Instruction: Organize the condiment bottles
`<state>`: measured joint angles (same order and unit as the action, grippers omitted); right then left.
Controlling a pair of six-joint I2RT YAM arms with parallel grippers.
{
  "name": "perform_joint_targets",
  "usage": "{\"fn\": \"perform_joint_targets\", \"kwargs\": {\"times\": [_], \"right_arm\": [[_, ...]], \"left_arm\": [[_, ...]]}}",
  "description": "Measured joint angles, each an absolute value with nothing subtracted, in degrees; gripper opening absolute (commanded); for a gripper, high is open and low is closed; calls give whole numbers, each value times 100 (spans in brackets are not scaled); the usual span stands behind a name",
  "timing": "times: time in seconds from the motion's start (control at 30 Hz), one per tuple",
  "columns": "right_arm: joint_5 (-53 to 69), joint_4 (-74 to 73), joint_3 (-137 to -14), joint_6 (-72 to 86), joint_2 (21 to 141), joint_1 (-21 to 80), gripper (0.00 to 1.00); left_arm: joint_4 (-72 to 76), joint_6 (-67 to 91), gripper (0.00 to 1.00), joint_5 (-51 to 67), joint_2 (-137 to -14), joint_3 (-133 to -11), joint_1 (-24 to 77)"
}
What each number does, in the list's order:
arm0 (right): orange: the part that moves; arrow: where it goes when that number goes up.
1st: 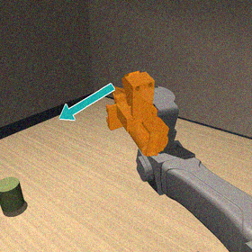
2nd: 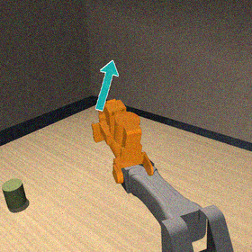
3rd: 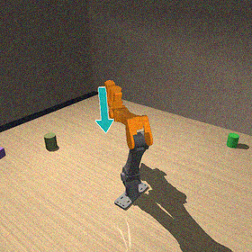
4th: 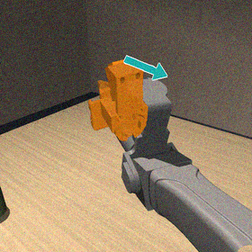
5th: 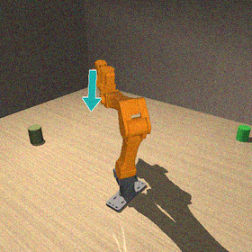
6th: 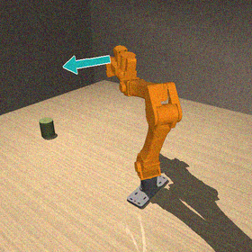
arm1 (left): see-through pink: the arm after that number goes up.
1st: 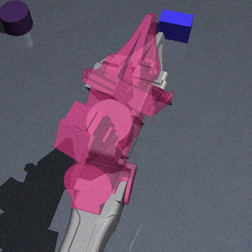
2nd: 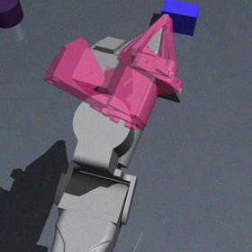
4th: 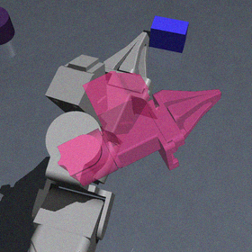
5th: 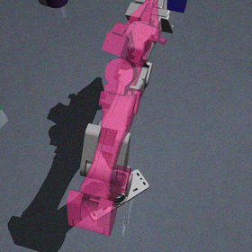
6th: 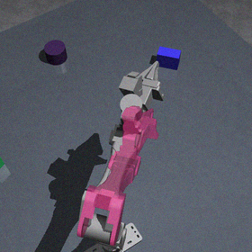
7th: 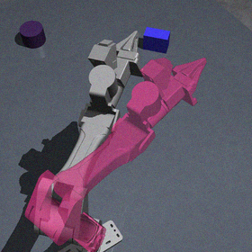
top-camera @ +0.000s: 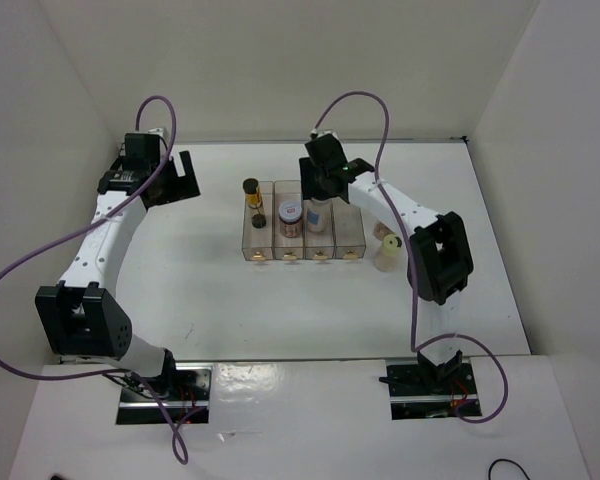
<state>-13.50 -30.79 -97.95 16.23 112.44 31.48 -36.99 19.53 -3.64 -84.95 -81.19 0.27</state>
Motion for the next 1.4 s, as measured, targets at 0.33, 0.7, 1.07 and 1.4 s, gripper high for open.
{"fn": "perform_joint_targets", "kwargs": {"times": [0.33,0.7,1.07,1.4], "right_arm": [[-1446,-3024,-9797,1704,11459,3264,82],[-1494,-3306,-10392,1726,11338,3264,99],[-2193,-3339,-9150,2080,8818,2751,99],[-2252,-3439,-7430,2718,8986,1492,99]], "left_arm": [[-3680,1942,100,-364,-8503,-8103,8],[-3621,1944,100,-183,-8464,-8005,8],[-3275,1949,100,366,-7955,-7334,8],[-3164,1949,100,650,-7955,-7218,8]]}}
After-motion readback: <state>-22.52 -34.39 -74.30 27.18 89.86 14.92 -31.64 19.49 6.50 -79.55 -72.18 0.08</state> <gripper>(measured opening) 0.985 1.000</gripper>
